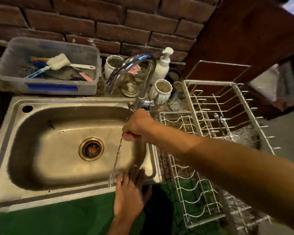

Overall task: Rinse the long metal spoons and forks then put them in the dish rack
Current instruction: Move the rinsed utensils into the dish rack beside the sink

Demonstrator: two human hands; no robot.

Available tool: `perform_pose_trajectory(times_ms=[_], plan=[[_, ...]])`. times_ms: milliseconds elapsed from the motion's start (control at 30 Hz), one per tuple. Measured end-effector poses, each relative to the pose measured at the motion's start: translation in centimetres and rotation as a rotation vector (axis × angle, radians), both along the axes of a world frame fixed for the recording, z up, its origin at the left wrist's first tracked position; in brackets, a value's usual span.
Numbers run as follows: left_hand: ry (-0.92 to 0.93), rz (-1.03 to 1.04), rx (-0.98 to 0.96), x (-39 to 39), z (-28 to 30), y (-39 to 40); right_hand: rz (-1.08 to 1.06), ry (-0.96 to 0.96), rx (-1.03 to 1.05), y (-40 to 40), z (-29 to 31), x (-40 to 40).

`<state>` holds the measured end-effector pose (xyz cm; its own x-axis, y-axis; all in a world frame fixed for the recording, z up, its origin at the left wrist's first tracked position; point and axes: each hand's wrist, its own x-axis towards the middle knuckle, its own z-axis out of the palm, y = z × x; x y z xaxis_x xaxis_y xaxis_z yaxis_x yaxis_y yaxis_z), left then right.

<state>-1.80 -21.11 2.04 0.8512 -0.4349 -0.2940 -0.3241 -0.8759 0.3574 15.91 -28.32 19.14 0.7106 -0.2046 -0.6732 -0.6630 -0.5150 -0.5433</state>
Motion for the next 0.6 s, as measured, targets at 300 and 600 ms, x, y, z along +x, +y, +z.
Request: perform_pose_trajectory(times_ms=[300,600], plan=[[-0.081,-0.001,0.027,-0.3,0.4,-0.4,0.059,-0.235,0.053,-9.0,19.6,-8.6],[-0.094,0.042,0.096,-0.7,-0.1,-0.9,-0.018,-0.235,-0.404,-19.7,17.7,-12.3]])
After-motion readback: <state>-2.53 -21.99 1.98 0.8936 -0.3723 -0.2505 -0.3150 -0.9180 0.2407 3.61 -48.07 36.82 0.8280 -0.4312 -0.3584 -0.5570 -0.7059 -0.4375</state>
